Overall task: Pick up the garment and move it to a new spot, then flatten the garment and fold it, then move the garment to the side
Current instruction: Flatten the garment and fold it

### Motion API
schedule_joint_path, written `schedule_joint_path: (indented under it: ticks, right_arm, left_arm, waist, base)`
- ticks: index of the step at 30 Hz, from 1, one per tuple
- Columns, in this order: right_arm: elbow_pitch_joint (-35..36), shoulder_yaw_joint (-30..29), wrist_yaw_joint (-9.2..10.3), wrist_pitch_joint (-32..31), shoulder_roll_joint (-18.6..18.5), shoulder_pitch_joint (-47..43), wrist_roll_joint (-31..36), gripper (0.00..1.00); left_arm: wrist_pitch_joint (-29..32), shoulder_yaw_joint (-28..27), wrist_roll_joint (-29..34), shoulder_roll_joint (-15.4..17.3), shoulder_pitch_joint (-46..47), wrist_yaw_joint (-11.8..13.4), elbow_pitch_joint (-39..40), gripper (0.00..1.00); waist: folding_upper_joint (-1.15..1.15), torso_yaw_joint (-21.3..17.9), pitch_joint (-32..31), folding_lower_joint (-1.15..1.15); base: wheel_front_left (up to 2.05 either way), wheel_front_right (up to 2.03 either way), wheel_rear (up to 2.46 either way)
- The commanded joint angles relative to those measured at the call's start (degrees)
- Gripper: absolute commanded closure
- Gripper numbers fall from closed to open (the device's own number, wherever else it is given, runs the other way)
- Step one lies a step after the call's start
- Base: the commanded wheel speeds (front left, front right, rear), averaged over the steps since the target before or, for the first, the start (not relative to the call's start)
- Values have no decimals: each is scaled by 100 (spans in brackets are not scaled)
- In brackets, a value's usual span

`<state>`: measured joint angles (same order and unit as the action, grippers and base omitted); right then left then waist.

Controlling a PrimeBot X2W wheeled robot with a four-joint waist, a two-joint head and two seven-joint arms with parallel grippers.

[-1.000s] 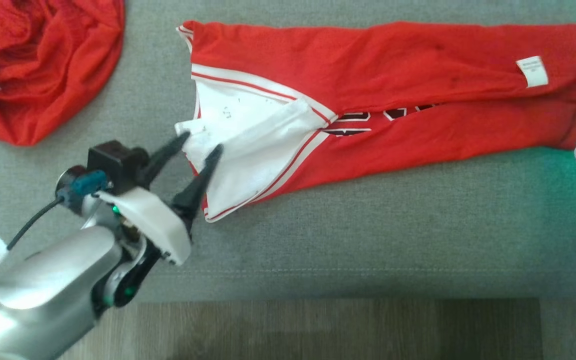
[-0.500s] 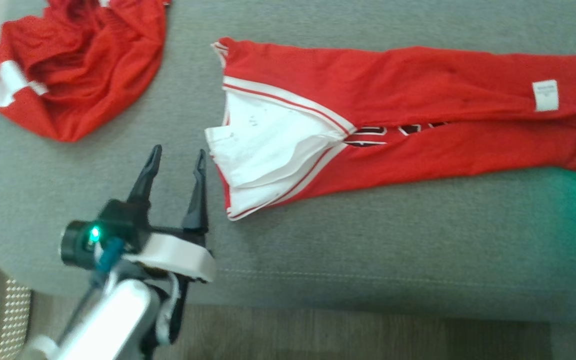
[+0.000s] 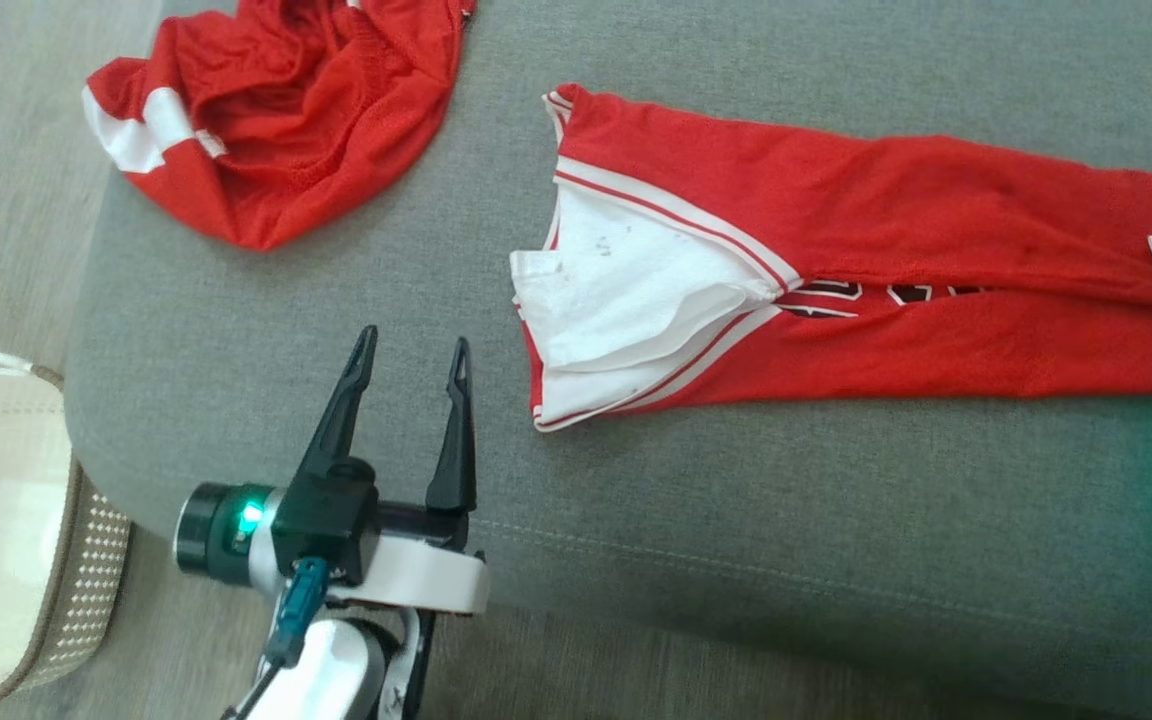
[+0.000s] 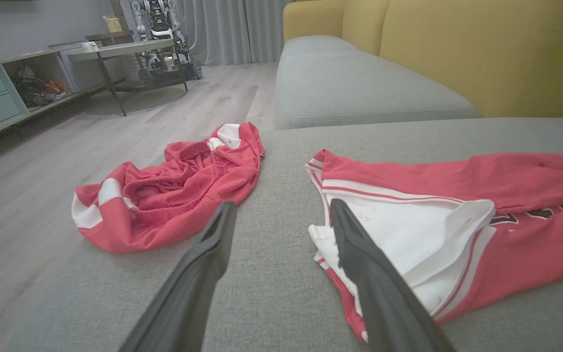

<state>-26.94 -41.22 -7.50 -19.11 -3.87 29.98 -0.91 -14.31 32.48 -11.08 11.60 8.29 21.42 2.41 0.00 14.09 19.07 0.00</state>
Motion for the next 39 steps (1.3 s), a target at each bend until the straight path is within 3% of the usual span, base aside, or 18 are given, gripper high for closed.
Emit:
schedule_joint_path:
  ticks: [1, 2, 4, 9, 15, 25, 39]
  right_arm:
    - [-21, 130, 1, -170, 30, 41, -21, 47]
    - [-39, 195, 1, -205, 42, 35, -105, 96]
    - [-51, 299, 1, -240, 51, 7, -177, 100]
    - [206, 513, 1, -46, 49, -124, -413, 100]
    - [1205, 690, 1, 98, -277, -511, -462, 100]
    - [3044, 536, 1, -624, -553, -731, -322, 100]
    - [4357, 2776, 1, -1481, -128, -909, -691, 100]
  left_arm:
    - [-68, -311, 110, -27, 35, -81, 203, 0]
    - [-69, -362, 155, -53, 14, -120, 210, 0]
    - [-69, -415, 195, -75, -11, -153, 214, 0]
    - [-69, -625, 370, -146, -105, -330, 246, 0]
    - [-69, -820, 539, -219, -186, -543, 311, 0]
    - [-69, -970, 708, -311, -186, -787, 344, 0]
    - [-69, -1070, 808, -490, -182, -973, 192, 0]
  waist:
    - [0, 26, -37, 0]
    - [0, 24, -53, 0]
    - [0, 9, -69, 0]
    - [0, -135, -123, 0]
    - [0, -432, -127, 0]
    - [0, -721, -6, 0]
    - [0, -576, -233, 0]
  base:
    - [0, 0, 0]
    - [0, 0, 0]
    - [0, 0, 0]
    - [0, 0, 0]
    - [0, 0, 0]
    - [0, 0, 0]
    - [0, 0, 0]
